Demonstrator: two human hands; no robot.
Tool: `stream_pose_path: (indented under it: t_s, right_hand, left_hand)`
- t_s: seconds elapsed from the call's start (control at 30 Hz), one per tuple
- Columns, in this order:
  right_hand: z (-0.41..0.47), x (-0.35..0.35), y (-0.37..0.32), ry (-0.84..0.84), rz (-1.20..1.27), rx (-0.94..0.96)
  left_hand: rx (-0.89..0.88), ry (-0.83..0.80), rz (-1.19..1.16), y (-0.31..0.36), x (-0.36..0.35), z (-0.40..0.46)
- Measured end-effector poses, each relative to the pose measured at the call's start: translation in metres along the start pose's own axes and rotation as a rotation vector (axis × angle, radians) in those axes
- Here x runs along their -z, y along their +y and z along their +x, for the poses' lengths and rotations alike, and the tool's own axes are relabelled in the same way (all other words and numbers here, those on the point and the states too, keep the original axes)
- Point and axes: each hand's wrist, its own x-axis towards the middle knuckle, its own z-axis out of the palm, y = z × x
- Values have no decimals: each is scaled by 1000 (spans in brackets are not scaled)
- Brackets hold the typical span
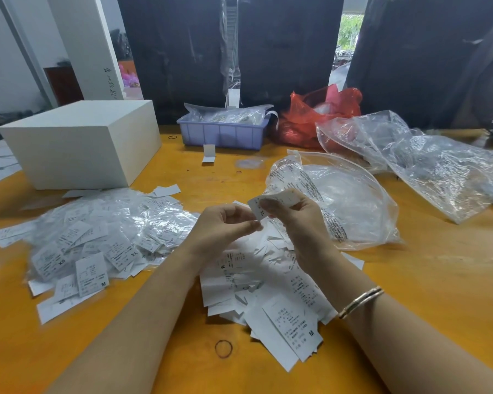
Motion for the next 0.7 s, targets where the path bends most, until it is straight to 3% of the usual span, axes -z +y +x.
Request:
stream_pose_path:
  t_s: [0.33, 0.7]
  right_hand:
    - [0, 1, 2, -41, -27, 3]
    - [3, 19, -6, -234, -377, -4]
  left_hand:
    - [-16, 11, 26, -1, 2, 1]
    - [-35, 0, 128, -6, 4, 4]
